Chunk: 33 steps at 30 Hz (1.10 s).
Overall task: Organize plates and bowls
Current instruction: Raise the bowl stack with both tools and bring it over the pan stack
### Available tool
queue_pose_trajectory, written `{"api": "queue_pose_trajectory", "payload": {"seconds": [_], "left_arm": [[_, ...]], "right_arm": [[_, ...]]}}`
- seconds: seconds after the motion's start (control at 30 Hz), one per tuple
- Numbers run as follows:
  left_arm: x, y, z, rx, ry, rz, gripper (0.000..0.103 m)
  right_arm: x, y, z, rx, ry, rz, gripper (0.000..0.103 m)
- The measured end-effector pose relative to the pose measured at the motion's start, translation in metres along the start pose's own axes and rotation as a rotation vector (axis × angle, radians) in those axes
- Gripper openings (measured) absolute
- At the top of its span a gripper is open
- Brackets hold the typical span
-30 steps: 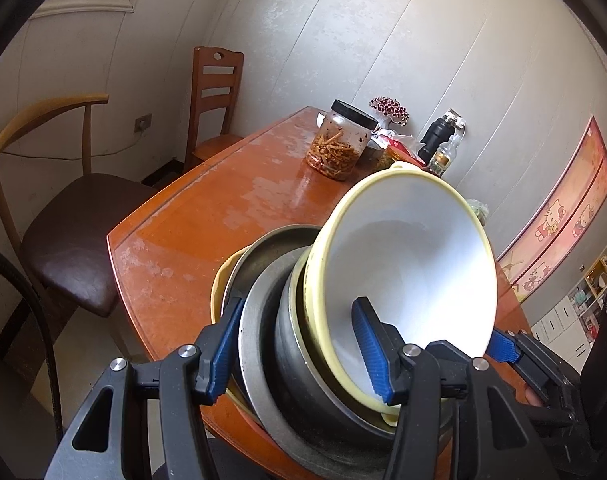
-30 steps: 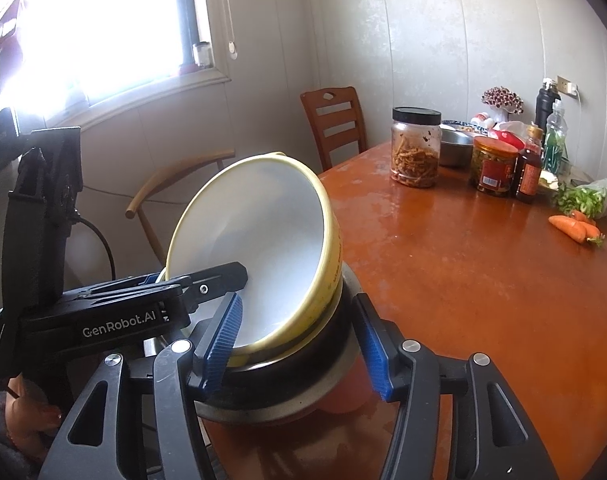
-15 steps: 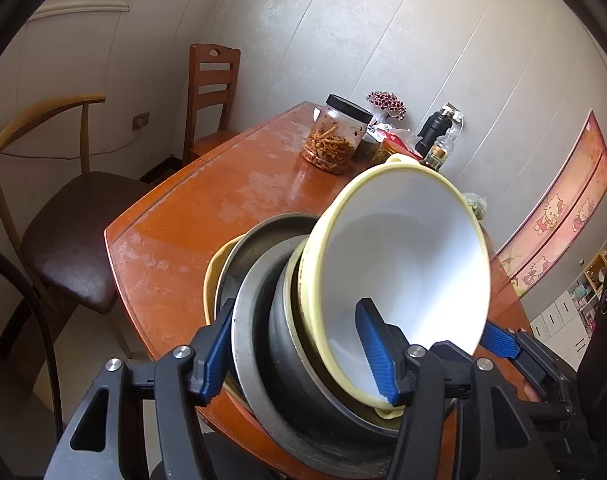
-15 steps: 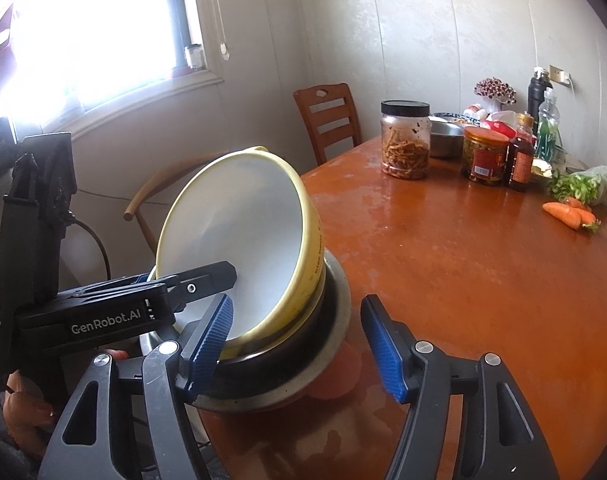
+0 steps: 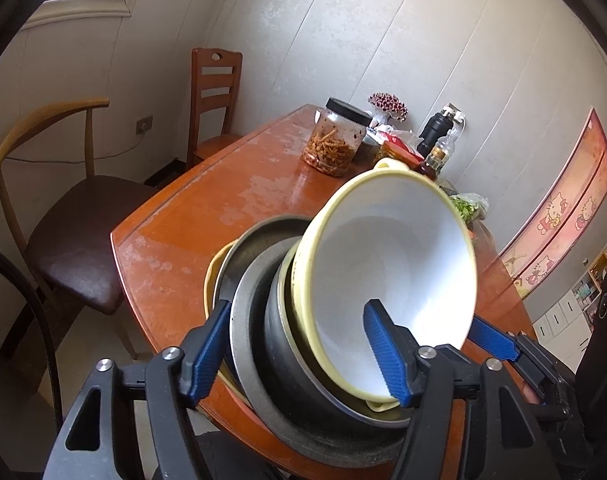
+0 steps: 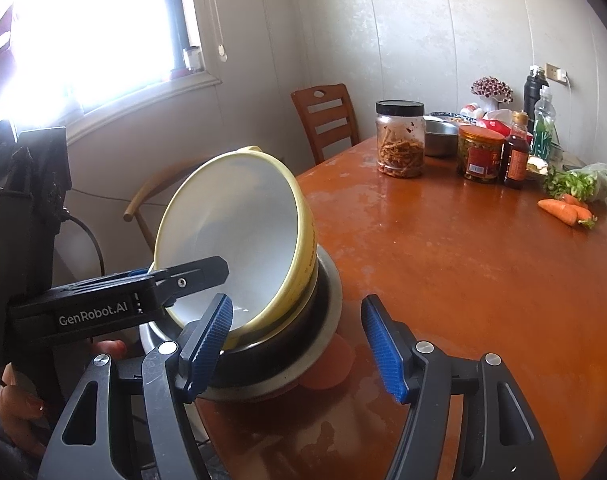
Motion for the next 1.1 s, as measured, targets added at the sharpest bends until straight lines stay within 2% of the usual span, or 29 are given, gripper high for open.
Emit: {"api": "queue_pose_trajectory", "payload": {"seconds": [0.27, 0.73, 0.87, 1.1], "left_arm": [[-0.005, 0.002, -0.007, -0.025, -0.029, -0.008, 0.075], [-0.008, 0.005, -0.033, -0.072, -0.088, 0.006, 0.078], [-0.006, 0.002, -0.040, -0.077, -0.094, 0.021, 0.079], [-0.002, -0.002, -0.050, -0.096, -0.099, 0.038, 0.080]], "right_arm": [[-0.001, -0.001, -0.005, -0.002, -0.014, 0.001, 0.069], [-0.002, 0.006, -0.014, -0.008, -0.026, -0.011, 0.069], [-0.002, 0.009, -0.022, -0.012, -0.043, -0.017, 0.074], [0.000, 0.018, -0.036, -0.013, -0.066, -0.046, 0.075]]}}
Point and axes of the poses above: each gripper's, at about its wrist camera, not at the fingertips, and z roughly the way its jaws point, y to its left, x to its underside, the point moved 2 cm from there along z, roughly the way its jaws point, and after that the axes turned 1 degree about -x, right-handed, at the moved point
